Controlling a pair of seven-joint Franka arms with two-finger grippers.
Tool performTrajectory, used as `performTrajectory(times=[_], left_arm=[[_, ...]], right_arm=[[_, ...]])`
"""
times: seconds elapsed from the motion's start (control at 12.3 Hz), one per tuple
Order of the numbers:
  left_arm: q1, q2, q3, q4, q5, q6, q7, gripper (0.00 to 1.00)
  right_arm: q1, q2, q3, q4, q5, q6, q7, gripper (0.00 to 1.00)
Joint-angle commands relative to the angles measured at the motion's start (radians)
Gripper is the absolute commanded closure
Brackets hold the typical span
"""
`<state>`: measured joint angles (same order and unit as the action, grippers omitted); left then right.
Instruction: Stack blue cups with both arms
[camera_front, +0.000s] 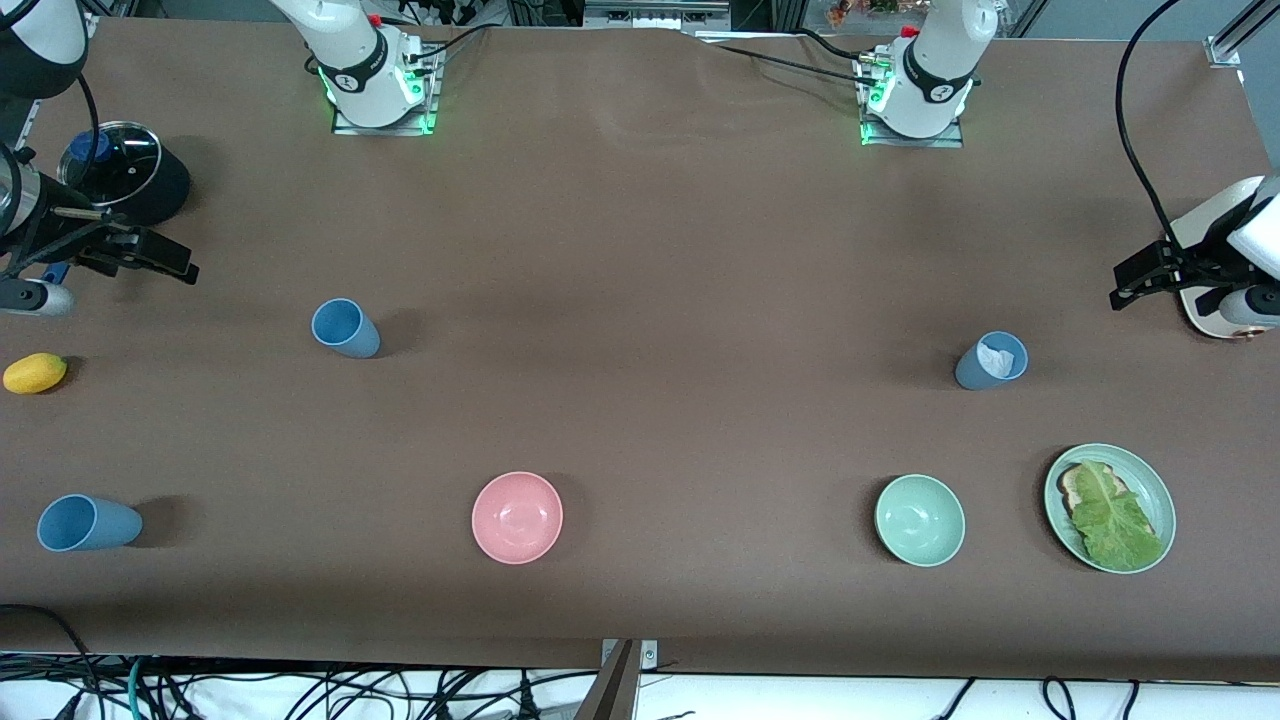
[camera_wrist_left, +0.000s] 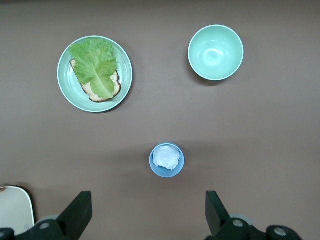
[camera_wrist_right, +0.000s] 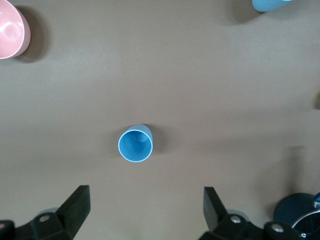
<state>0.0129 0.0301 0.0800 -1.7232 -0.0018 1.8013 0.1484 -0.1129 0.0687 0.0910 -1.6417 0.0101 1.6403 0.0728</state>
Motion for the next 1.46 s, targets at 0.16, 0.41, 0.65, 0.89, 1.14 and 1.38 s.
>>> performTrajectory(times=[0.16,0.41,0.65,0.89,1.14,1.38], left_arm=[[0.006,0.002,0.0,0.007,-0.015,0.006,0.028,0.0],[0.006,0.002,0.0,0.007,-0.015,0.006,0.028,0.0],[0.006,0.002,0.0,0.007,-0.015,0.006,0.028,0.0],[0.006,0.002,0.0,0.007,-0.015,0.006,0.028,0.0],[0.006,0.002,0.0,0.007,-0.014,0.007,0.028,0.0],[0.006,0.002,0.0,0.007,-0.014,0.009,0.028,0.0]], right_arm=[[-0.001,0.005,0.004,0.016,-0.01,-0.019,-0.002,0.0],[-0.001,0.005,0.004,0.017,-0.01,-0.039,-0.001,0.0],[-0.001,0.005,0.004,0.017,-0.01,-0.039,-0.001,0.0],[-0.001,0.005,0.004,0.017,-0.01,-0.039,-0.001,0.0],[-0.001,0.005,0.004,0.017,-0.01,-0.039,-0.001,0.0],[-0.001,0.005,0.004,0.017,-0.01,-0.039,-0.001,0.0]])
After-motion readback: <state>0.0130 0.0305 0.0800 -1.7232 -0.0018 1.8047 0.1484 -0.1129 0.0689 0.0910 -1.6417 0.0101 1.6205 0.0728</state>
